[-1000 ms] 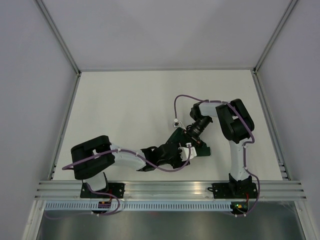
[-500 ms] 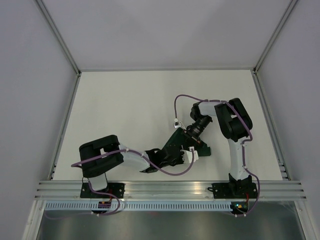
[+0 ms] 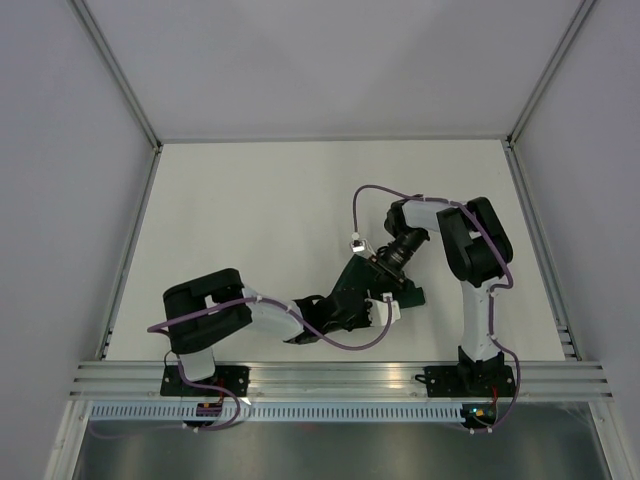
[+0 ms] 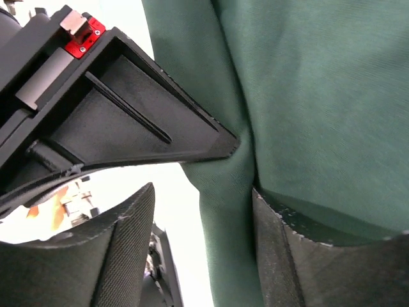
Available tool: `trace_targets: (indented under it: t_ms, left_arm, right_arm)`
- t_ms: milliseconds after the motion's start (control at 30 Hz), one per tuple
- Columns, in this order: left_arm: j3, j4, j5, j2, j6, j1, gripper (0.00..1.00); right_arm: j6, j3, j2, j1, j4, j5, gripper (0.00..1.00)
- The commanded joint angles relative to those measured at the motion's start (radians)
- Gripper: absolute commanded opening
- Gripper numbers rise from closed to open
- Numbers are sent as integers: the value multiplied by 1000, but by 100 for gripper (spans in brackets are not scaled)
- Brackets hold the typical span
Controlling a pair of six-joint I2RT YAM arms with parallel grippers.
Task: Fold the napkin, place the utensils inside, and roll it up
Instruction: Roll the napkin at the center of the board.
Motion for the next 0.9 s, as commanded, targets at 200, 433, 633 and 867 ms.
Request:
trace_targets:
  t_ms: [200,433,633,867]
  left_arm:
    - [11,-93,157,36,-15,22,2]
    - [71,-221,331,59,-77,106,2]
    - [190,-361,620,134,-168,268,2]
    - [348,-520,899,252,-229,364,2]
  right_arm:
    - [30,55,-113,-111,207,77,68]
    - [84,-3,-225,-194,333,46,68]
    - [236,-268,-499,-203,683,103,69]
    - [268,-471,-748,-206,909,118,71]
